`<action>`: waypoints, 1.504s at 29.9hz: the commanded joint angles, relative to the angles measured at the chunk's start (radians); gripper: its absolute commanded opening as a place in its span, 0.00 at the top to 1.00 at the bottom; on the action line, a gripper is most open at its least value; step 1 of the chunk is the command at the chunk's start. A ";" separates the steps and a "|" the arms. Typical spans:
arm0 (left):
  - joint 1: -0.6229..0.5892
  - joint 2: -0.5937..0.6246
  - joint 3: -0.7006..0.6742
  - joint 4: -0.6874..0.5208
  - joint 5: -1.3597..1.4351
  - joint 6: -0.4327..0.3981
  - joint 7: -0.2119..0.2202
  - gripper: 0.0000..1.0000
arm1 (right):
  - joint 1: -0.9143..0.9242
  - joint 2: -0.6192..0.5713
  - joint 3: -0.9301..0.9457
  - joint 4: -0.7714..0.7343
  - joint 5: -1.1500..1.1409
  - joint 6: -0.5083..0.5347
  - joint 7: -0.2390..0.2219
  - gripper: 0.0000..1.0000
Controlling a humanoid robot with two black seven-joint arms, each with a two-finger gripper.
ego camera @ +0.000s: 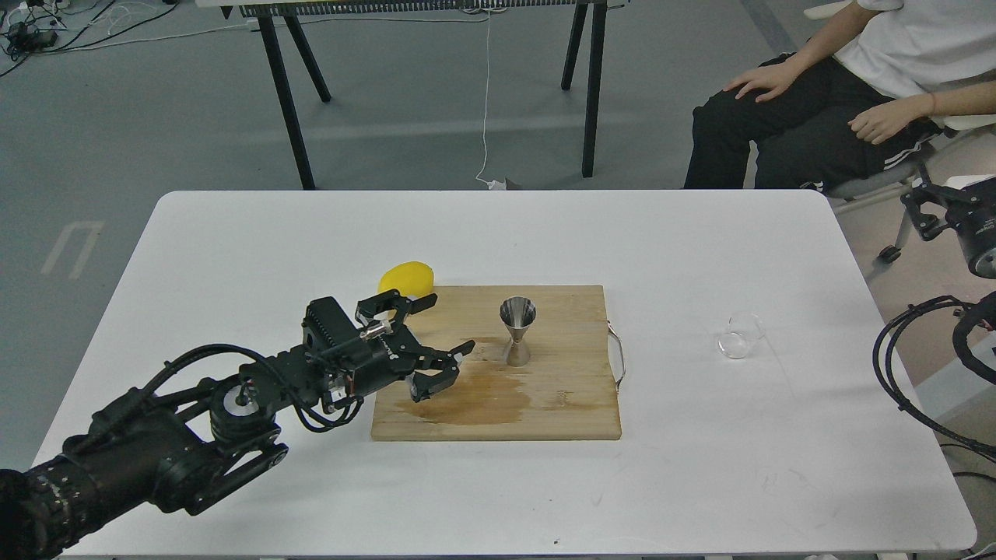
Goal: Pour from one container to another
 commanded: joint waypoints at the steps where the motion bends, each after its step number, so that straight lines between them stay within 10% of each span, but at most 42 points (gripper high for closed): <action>1: 0.046 0.138 -0.028 -0.127 0.000 0.001 0.000 0.11 | -0.001 0.000 -0.008 0.002 -0.001 0.000 -0.009 0.00; 9: 0.146 0.320 -0.222 -0.230 0.000 0.002 -0.047 0.10 | -0.001 -0.060 -0.002 -0.009 -0.002 0.000 -0.007 0.00; 22: 0.116 0.306 -0.487 -0.230 -1.080 -0.140 -0.158 0.01 | -0.117 -0.137 0.004 0.118 0.026 0.000 -0.038 0.00; 30: 0.080 0.217 -0.768 -0.219 -1.555 -0.410 -0.145 0.01 | -0.306 -0.138 0.044 0.319 0.153 0.000 -0.030 0.00; 45: -0.033 0.145 -0.842 -0.058 -2.057 -0.554 0.010 0.00 | -0.544 -0.128 0.141 0.453 0.264 0.000 -0.041 0.00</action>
